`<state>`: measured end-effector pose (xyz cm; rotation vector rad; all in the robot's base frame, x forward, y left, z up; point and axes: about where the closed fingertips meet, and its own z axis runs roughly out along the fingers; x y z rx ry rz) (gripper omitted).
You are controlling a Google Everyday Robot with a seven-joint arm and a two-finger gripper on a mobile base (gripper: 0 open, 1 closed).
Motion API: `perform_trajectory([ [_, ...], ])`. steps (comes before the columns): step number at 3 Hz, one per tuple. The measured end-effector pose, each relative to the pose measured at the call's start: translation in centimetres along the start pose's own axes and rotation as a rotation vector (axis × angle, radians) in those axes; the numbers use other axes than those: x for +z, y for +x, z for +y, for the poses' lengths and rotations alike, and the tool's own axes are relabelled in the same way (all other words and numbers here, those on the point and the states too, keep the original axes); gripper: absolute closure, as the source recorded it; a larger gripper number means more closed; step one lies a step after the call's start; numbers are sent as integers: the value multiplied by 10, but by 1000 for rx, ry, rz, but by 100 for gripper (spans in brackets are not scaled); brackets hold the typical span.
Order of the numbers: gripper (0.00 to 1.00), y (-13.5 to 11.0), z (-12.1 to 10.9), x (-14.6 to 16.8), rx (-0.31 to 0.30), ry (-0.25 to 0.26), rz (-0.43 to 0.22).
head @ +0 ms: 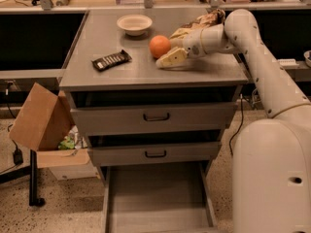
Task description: Pick orange from bottom drawer and place on counter
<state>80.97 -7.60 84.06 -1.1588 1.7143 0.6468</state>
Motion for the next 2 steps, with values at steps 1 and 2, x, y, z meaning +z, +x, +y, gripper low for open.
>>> perform_trajectory([
  [1,0,-7,-2,-7,-22,13,-21],
  [2,0,-34,-6,-36,-82,63,-90],
])
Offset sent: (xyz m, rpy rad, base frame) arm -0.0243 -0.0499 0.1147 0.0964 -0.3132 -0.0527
